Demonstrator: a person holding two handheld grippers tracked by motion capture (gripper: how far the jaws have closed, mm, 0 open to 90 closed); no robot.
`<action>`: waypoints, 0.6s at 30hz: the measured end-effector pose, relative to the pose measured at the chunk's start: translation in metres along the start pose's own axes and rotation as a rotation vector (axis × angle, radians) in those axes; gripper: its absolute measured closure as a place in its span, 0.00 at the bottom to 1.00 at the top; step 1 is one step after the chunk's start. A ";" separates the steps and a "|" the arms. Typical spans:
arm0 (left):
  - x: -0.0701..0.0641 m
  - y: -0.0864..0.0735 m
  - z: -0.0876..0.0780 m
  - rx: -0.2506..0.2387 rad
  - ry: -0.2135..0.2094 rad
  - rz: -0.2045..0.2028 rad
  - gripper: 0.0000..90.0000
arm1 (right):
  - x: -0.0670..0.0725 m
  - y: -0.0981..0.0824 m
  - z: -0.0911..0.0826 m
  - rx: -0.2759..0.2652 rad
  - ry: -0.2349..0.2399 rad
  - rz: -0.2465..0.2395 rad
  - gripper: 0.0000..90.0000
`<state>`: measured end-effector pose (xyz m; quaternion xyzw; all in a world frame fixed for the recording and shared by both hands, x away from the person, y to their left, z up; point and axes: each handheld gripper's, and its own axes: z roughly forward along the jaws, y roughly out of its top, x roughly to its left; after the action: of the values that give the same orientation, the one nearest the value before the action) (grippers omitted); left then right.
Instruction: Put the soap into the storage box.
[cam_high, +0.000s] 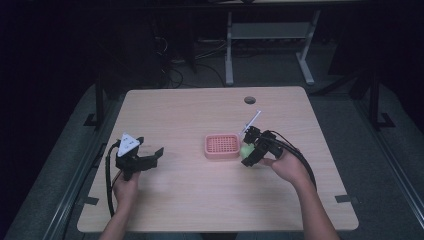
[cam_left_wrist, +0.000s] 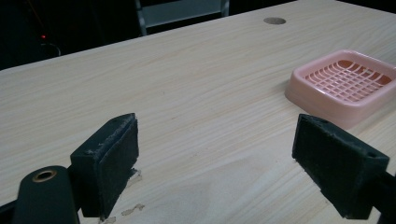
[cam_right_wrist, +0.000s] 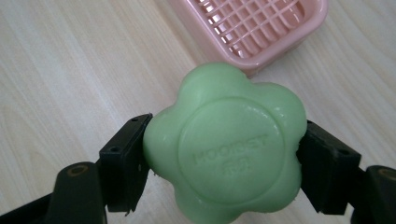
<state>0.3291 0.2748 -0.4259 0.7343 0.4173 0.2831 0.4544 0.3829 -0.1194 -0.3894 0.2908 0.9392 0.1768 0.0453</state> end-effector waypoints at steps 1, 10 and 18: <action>0.000 0.000 0.000 0.000 0.001 0.001 0.16 | -0.001 0.001 0.000 -0.005 0.006 0.003 0.29; 0.000 0.000 0.000 0.004 0.004 -0.003 0.16 | -0.005 0.013 0.001 0.007 0.002 -0.003 0.29; 0.001 0.000 0.000 0.005 0.008 -0.001 0.16 | -0.009 0.021 0.002 -0.001 0.006 -0.002 0.29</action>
<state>0.3295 0.2752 -0.4259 0.7341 0.4203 0.2847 0.4511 0.4015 -0.1077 -0.3841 0.2894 0.9395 0.1781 0.0426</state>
